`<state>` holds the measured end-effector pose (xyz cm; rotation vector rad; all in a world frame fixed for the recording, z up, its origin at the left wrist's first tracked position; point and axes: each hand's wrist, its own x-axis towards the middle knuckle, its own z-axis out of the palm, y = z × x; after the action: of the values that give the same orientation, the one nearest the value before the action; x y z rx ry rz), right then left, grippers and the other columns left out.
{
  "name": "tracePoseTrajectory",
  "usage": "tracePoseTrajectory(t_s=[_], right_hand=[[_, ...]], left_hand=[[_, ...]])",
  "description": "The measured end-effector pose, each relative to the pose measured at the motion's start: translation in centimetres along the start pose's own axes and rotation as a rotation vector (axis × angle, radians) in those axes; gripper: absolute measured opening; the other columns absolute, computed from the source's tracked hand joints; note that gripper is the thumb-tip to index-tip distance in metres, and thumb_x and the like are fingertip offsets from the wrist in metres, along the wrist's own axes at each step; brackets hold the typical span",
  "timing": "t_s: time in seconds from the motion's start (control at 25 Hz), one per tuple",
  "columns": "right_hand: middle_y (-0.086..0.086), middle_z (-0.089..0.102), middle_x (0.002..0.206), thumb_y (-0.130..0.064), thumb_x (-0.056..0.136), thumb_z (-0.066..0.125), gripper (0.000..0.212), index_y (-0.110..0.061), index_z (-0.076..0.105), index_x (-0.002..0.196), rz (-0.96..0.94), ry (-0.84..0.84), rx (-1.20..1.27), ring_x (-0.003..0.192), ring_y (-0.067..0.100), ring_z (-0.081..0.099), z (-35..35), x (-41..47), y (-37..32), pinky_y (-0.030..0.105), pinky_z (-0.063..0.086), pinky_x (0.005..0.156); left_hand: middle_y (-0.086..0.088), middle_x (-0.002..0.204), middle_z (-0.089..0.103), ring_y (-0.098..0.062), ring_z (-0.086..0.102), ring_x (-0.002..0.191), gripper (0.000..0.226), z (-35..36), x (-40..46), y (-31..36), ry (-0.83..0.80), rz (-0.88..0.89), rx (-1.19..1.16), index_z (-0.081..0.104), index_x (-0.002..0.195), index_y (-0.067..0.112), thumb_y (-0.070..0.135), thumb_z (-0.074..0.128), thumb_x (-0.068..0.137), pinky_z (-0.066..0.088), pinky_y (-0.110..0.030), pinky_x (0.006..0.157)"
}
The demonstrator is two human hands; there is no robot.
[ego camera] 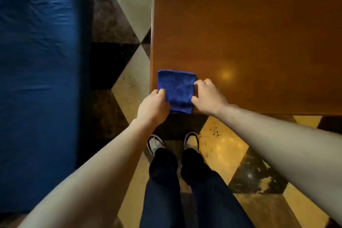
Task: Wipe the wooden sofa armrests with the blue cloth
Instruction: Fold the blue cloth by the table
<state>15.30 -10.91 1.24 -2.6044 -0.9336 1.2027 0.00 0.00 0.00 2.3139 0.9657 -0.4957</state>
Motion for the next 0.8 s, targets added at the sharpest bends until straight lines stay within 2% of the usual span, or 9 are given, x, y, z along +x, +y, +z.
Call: tracePoseTrajectory(t_s=[0.12,0.2,0.32,0.44,0.48,0.56,0.68,0.72,0.8], right_hand=[[0.018,0.046,0.145,-0.027,0.096,0.067,0.058,-0.007,0.043,0.145,0.198,0.136,0.188,0.13,0.038,0.051,3.6,3.2,0.4,0.042,0.041,0.106],[0.019,0.047,0.147,-0.031,0.096,0.07,0.065,-0.006,0.04,0.148,0.281,0.201,0.295,0.132,0.035,0.05,5.6,4.0,0.2,0.039,0.04,0.105],[0.015,0.055,0.141,-0.035,0.093,0.073,0.067,-0.009,0.042,0.147,0.354,0.278,0.502,0.126,0.031,0.056,7.4,4.1,-0.5,0.04,0.045,0.106],[0.019,0.071,0.115,-0.032,0.093,0.072,0.041,0.0,0.061,0.116,0.345,0.245,0.682,0.099,0.026,0.067,8.0,4.0,-0.8,0.053,0.055,0.094],[0.023,0.071,0.109,-0.03,0.093,0.071,0.039,0.005,0.063,0.108,0.331,0.235,0.712,0.091,0.026,0.066,8.1,3.9,-0.9,0.054,0.055,0.09],[0.02,0.071,0.107,-0.025,0.091,0.07,0.034,0.006,0.064,0.103,0.339,0.246,0.792,0.091,0.031,0.067,7.8,3.7,-1.0,0.051,0.058,0.086],[0.008,0.071,0.092,-0.014,0.084,0.069,0.009,-0.008,0.066,0.09,0.365,0.231,1.049,0.081,0.027,0.065,7.1,2.7,-0.9,0.045,0.056,0.075],[0.008,0.072,0.091,-0.01,0.081,0.069,0.01,-0.014,0.065,0.089,0.362,0.207,1.111,0.08,0.025,0.065,6.7,1.9,-1.0,0.046,0.058,0.075],[0.005,0.073,0.095,-0.002,0.077,0.067,0.027,-0.02,0.065,0.097,0.304,0.128,1.114,0.081,0.021,0.066,6.1,0.2,-1.5,0.042,0.059,0.074]], left_hand=[[-0.019,0.137,0.051,-0.042,0.058,0.119,0.058,3.7,2.6,-0.8,0.128,-0.128,-0.18,0.04,0.146,0.007,0.024,0.062,0.095,0.048,-0.048,0.097],[-0.022,0.136,0.051,-0.04,0.056,0.119,0.064,5.0,3.4,-0.8,0.211,-0.181,-0.233,0.037,0.148,0.005,0.025,0.064,0.094,0.047,-0.046,0.098],[-0.014,0.117,0.064,-0.032,0.062,0.099,0.048,5.4,4.6,-0.7,0.239,-0.325,-0.41,0.048,0.129,0.006,0.031,0.066,0.092,0.049,-0.037,0.078],[-0.004,0.094,0.069,-0.023,0.065,0.079,0.031,5.3,5.5,-0.6,0.079,-0.507,-0.788,0.061,0.105,0.01,0.037,0.068,0.091,0.049,-0.032,0.06],[-0.005,0.091,0.072,-0.025,0.069,0.079,0.026,5.3,5.5,-0.6,0.037,-0.518,-0.871,0.065,0.1,0.011,0.035,0.068,0.091,0.055,-0.036,0.061],[-0.005,0.089,0.075,-0.027,0.073,0.081,0.015,5.2,5.1,-0.8,0.018,-0.504,-0.932,0.069,0.092,0.014,0.028,0.067,0.089,0.062,-0.042,0.069],[0.002,0.071,0.07,-0.019,0.066,0.066,0.007,4.9,3.6,-0.6,0.051,-0.518,-1.12,0.065,0.077,0.016,0.023,0.068,0.077,0.053,-0.035,0.064],[0.001,0.068,0.068,-0.02,0.064,0.063,0.007,4.5,2.7,-0.3,0.044,-0.551,-1.229,0.065,0.077,0.014,0.019,0.069,0.074,0.051,-0.034,0.063],[-0.009,0.077,0.068,-0.027,0.064,0.071,0.016,3.6,0.7,-0.1,0.019,-0.668,-1.458,0.063,0.086,0.008,0.006,0.067,0.071,0.052,-0.036,0.064]])
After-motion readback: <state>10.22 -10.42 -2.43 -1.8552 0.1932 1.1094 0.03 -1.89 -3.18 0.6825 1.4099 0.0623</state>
